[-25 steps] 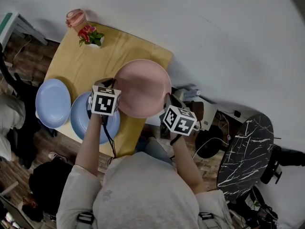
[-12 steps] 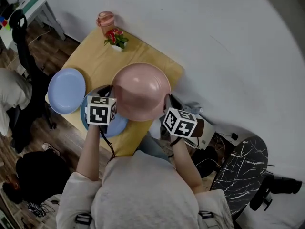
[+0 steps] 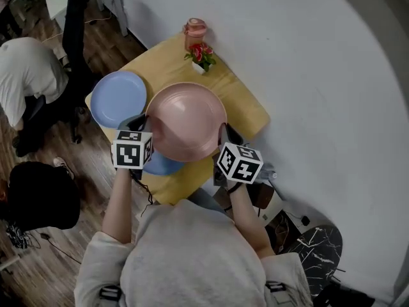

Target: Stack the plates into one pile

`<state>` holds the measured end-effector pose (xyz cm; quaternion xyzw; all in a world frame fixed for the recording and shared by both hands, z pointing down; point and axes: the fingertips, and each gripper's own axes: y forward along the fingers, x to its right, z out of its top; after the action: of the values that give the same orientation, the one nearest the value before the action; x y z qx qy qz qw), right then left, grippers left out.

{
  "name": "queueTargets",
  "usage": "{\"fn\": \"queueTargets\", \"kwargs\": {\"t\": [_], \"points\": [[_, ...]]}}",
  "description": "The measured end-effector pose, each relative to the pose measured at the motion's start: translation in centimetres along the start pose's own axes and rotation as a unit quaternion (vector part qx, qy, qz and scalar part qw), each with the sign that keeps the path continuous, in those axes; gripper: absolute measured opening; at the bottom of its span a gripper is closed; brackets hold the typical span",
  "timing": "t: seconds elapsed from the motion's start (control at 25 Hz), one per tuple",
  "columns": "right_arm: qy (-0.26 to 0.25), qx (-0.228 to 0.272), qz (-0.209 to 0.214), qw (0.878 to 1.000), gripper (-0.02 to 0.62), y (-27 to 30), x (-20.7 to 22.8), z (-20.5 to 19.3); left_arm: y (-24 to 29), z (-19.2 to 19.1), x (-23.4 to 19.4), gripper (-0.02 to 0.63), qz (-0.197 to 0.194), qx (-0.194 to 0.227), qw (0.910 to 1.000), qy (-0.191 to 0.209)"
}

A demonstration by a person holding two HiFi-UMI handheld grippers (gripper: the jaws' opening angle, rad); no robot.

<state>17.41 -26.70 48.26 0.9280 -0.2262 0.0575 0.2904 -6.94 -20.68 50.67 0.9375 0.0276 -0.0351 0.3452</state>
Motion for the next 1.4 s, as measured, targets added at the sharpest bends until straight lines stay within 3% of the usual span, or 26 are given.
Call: {"fn": "queueTargets", "kwargs": {"t": [0.28, 0.6, 1.0, 1.4], "points": [[-0.052, -0.03, 0.077, 0.995, 0.017, 2.5, -5.6, -0.1, -4.1, -3.2, -4.2, 0.083, 0.07, 0.004, 0.9952, -0.068], [-0.095, -0.084, 0.133, 0.983, 0.017, 4.8, -9.0, -3.2, -6.6, -8.6, -6.0, 0.083, 0.117, -0.025, 0.9837, -0.134], [-0.126, -0.148, 0.147, 0.97, 0.018, 7.2, -9.6, -7.8, -5.7, -14.5, -6.0, 0.086, 0.133, -0.081, 0.9719, -0.176], [-0.154, -0.172, 0.136, 0.963, 0.02, 9.7, -8.7, -9.4, -3.1, -16.2, -6.1, 0.086, 0.122, -0.109, 0.9681, -0.19]]}}
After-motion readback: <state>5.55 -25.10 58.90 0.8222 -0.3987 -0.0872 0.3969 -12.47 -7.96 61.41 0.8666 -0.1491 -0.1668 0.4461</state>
